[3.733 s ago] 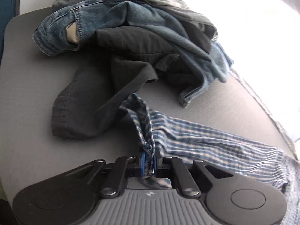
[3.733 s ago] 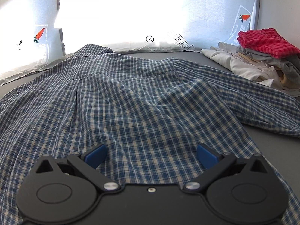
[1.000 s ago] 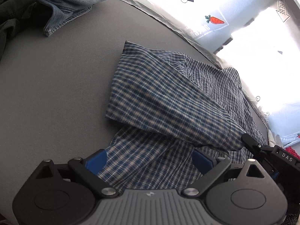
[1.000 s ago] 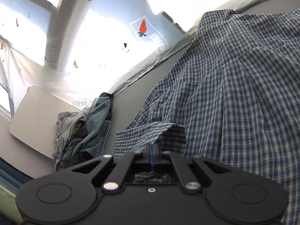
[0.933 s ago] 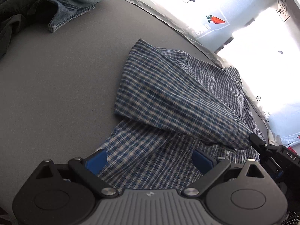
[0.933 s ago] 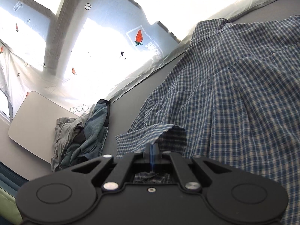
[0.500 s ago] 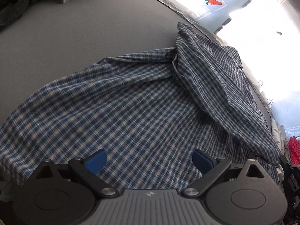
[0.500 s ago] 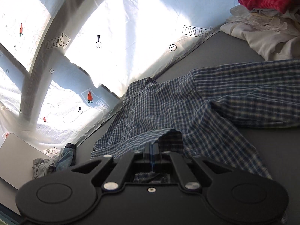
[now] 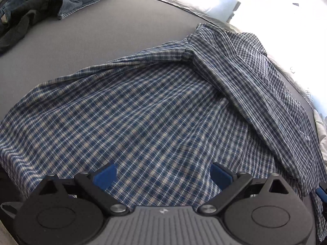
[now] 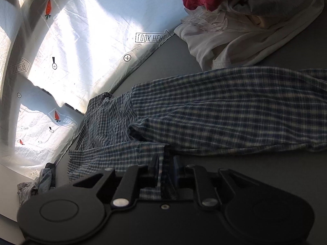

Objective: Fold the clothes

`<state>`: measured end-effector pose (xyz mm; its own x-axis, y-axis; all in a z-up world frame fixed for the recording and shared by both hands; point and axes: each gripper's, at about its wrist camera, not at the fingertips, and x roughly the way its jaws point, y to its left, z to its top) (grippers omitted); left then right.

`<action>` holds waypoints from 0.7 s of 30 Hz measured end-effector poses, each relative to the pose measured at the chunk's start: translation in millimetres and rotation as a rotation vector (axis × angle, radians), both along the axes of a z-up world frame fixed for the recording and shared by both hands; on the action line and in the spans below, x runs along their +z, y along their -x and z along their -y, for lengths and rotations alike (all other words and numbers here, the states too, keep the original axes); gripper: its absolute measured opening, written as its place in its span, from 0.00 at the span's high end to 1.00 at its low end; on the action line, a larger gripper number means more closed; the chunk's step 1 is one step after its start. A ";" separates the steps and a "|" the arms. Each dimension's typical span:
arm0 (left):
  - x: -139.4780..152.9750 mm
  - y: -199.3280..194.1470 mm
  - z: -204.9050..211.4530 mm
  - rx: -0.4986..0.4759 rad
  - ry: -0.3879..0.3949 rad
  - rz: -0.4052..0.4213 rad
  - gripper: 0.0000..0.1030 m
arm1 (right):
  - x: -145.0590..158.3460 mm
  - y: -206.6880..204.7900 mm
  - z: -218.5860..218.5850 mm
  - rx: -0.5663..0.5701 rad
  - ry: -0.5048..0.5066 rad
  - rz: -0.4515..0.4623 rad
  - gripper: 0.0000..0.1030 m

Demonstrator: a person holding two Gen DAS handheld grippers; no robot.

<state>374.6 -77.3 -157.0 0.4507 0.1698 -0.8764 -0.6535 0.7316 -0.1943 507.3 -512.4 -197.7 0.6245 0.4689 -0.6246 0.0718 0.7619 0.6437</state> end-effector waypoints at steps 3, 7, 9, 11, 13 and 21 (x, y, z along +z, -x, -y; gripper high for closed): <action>-9.2 -16.3 8.3 -0.011 -0.029 -0.036 0.05 | -7.7 -12.5 -5.2 0.045 -0.027 -0.023 0.65; -25.8 -28.8 26.8 -0.050 -0.120 -0.121 0.02 | -14.8 -33.5 -22.9 0.142 -0.020 -0.064 0.57; -29.2 -34.6 34.0 -0.051 -0.159 -0.128 0.00 | -13.1 -41.8 -35.5 0.210 0.022 -0.060 0.57; -30.4 -38.5 34.2 -0.041 -0.165 -0.129 0.00 | -6.3 -45.7 -47.6 0.257 0.107 -0.028 0.72; -31.3 -41.5 32.5 -0.032 -0.165 -0.130 0.00 | 6.2 -47.2 -59.3 0.302 0.218 0.054 0.89; -29.8 -50.4 30.7 -0.037 -0.152 -0.158 0.00 | 57.2 -63.4 -74.8 0.330 0.390 0.332 0.95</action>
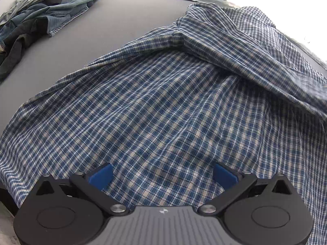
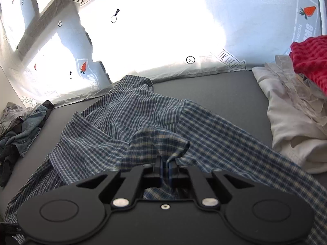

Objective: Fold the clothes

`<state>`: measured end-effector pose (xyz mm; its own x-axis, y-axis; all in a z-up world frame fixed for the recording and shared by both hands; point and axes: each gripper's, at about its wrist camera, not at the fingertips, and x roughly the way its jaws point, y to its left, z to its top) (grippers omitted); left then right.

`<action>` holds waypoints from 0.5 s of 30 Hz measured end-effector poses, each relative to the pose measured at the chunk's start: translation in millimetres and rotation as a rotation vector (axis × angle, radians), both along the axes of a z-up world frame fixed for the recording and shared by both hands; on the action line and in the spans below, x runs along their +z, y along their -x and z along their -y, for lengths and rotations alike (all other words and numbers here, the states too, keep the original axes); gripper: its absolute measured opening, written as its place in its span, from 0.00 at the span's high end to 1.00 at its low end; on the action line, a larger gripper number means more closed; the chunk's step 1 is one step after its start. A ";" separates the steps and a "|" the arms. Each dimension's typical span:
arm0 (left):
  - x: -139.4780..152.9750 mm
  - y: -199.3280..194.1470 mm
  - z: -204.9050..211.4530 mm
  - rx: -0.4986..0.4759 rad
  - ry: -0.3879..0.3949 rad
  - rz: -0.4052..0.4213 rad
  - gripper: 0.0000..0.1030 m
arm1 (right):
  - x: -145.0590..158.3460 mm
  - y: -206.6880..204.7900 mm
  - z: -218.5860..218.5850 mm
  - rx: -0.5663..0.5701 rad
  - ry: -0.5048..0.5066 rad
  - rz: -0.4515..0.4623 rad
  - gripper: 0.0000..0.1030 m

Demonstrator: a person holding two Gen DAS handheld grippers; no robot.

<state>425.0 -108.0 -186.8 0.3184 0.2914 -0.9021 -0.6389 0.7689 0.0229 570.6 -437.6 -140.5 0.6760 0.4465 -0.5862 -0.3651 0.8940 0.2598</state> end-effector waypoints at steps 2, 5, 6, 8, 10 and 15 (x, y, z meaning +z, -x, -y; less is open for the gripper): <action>0.3 -1.6 -2.1 -0.010 0.006 -0.007 0.00 | 11.8 -2.6 5.8 -0.058 0.063 0.091 0.95; 0.7 -2.9 -2.7 -0.021 0.010 -0.011 0.00 | 21.5 -10.4 25.9 -0.159 0.144 0.174 0.95; 0.6 -2.9 -2.4 -0.022 0.009 -0.009 0.00 | 22.8 -14.2 34.6 -0.190 0.166 0.186 0.95; 0.3 -2.5 -1.6 -0.022 0.004 -0.004 0.00 | 17.2 -24.4 51.6 -0.235 0.191 0.150 0.95; -0.4 -2.3 -1.9 -0.021 0.000 0.003 0.00 | 0.0 -35.0 67.3 -0.261 0.201 0.042 0.92; 0.1 -1.6 -0.1 -0.027 -0.003 0.010 0.00 | -32.3 -22.3 70.1 -0.298 0.236 -0.093 0.78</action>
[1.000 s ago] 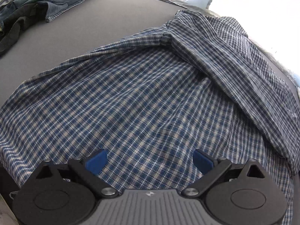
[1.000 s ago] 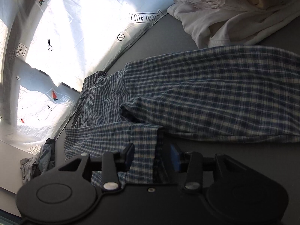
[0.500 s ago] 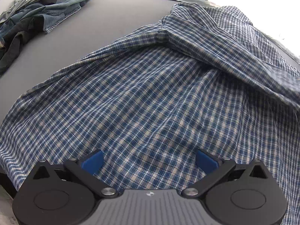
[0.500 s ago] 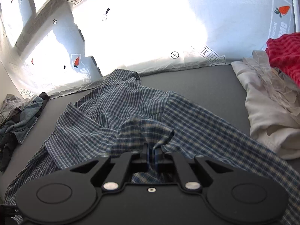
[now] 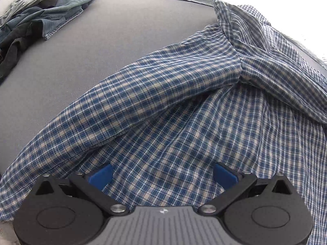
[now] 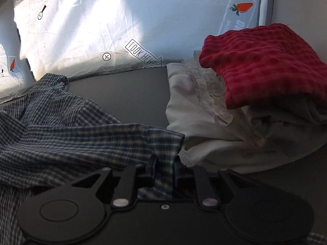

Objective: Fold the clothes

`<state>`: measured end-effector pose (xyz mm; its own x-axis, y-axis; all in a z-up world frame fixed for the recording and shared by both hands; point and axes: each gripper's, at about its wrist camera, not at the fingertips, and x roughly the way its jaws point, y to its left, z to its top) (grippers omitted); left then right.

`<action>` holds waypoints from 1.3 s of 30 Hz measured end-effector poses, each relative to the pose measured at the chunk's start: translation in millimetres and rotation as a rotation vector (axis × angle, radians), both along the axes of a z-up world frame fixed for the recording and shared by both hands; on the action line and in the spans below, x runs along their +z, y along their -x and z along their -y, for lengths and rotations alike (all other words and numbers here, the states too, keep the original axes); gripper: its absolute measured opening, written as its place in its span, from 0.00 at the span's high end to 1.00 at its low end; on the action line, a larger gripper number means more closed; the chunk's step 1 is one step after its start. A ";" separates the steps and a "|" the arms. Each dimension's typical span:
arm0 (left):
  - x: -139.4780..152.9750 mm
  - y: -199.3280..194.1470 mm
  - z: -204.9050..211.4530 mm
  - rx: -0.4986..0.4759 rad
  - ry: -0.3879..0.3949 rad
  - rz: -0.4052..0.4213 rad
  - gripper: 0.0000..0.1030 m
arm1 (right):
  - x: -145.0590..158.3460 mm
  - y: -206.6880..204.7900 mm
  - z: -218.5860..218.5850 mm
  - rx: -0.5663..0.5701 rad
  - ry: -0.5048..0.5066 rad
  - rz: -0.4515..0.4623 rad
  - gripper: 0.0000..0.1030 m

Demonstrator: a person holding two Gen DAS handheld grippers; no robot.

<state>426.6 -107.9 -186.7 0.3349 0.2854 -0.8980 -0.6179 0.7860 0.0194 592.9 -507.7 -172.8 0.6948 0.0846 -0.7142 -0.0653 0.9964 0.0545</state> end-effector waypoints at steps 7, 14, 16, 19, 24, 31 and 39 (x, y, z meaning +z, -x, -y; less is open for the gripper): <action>-0.3 -2.5 0.2 -0.013 0.005 -0.002 0.00 | 10.9 32.6 -15.8 0.003 0.003 0.045 0.59; 4.6 -5.8 -4.5 -0.143 -0.003 0.013 0.00 | 31.9 71.1 -19.4 0.035 -0.207 0.089 0.41; 17.3 -2.0 -7.9 -0.164 -0.006 0.051 0.00 | 29.6 83.4 -24.0 0.033 -0.256 0.062 0.39; 42.8 10.7 -17.6 -0.167 -0.011 0.140 0.00 | 24.5 100.6 -37.8 0.030 -0.302 0.020 0.38; 70.8 37.1 -44.6 -0.141 -0.008 0.231 0.00 | 15.8 121.5 -64.9 0.044 -0.426 -0.064 0.38; 85.2 79.4 -105.3 -0.087 -0.013 0.196 0.00 | 1.6 143.5 -101.0 -0.067 -0.690 -0.156 0.51; 62.7 124.8 -178.1 -0.024 0.047 0.098 0.00 | -22.0 174.6 -179.1 -0.071 -0.852 -0.266 0.74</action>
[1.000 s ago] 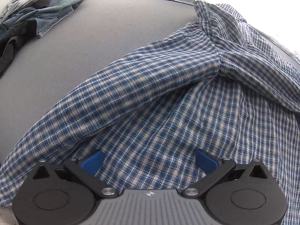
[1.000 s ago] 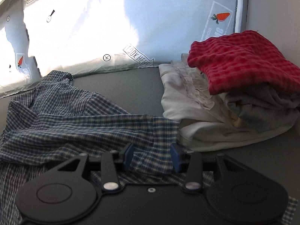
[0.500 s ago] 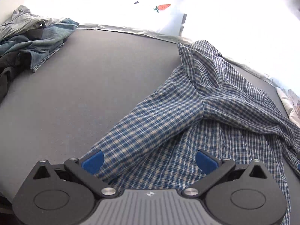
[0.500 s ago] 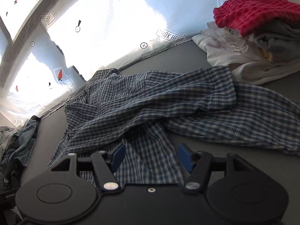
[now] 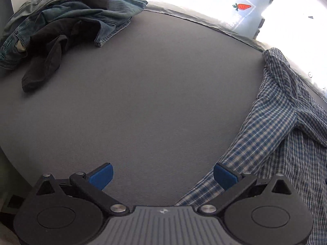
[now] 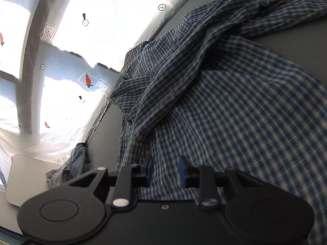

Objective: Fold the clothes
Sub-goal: 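Grasp the folded shirt side edge again with the right gripper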

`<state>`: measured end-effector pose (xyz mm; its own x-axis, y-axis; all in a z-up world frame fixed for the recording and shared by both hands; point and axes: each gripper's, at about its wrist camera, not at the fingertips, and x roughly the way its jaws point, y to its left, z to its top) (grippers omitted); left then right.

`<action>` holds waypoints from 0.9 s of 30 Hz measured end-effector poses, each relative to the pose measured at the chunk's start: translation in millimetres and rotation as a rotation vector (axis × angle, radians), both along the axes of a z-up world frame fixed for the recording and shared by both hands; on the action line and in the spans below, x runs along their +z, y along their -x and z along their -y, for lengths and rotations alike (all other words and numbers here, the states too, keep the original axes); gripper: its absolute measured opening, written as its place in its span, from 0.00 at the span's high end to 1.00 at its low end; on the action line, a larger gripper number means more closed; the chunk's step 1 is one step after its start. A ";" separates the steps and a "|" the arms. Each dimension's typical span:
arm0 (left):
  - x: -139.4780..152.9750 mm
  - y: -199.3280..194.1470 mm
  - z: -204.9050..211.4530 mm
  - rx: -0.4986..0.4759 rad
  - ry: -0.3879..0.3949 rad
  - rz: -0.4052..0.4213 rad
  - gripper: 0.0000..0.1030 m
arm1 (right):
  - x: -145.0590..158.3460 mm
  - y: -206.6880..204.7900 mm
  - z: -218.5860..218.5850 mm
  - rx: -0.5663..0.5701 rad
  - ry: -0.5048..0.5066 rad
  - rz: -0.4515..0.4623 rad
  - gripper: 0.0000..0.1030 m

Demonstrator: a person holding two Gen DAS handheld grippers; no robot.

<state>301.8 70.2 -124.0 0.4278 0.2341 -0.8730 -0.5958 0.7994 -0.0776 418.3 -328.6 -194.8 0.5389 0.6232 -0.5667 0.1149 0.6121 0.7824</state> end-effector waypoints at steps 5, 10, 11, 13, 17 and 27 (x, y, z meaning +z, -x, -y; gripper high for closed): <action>-16.9 11.3 -11.8 -0.107 0.008 -0.049 0.00 | -19.7 14.5 -53.8 0.033 -0.079 -0.084 0.74; -25.4 12.8 -14.5 -0.244 0.018 -0.072 0.00 | -33.8 36.1 -108.0 0.085 -0.096 -0.138 0.74; -25.9 12.9 -14.7 -0.274 0.011 -0.072 0.00 | -32.6 41.5 -119.1 0.109 -0.075 -0.131 0.74; -27.6 12.6 -15.9 -0.323 -0.003 -0.079 0.00 | -29.6 52.9 -138.4 0.152 -0.048 -0.108 0.74; -32.1 13.7 -23.1 -0.394 -0.011 -0.091 0.00 | -29.4 71.5 -167.7 0.194 -0.030 -0.087 0.74; -36.7 19.6 -24.9 -0.495 -0.052 -0.101 0.00 | -31.8 91.0 -198.0 0.215 0.019 -0.105 0.69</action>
<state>282.2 95.1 -160.7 0.4121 0.0688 -0.9085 -0.1471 0.9891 0.0082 327.3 -130.7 -226.6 0.3325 0.7056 -0.6258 0.0611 0.6461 0.7608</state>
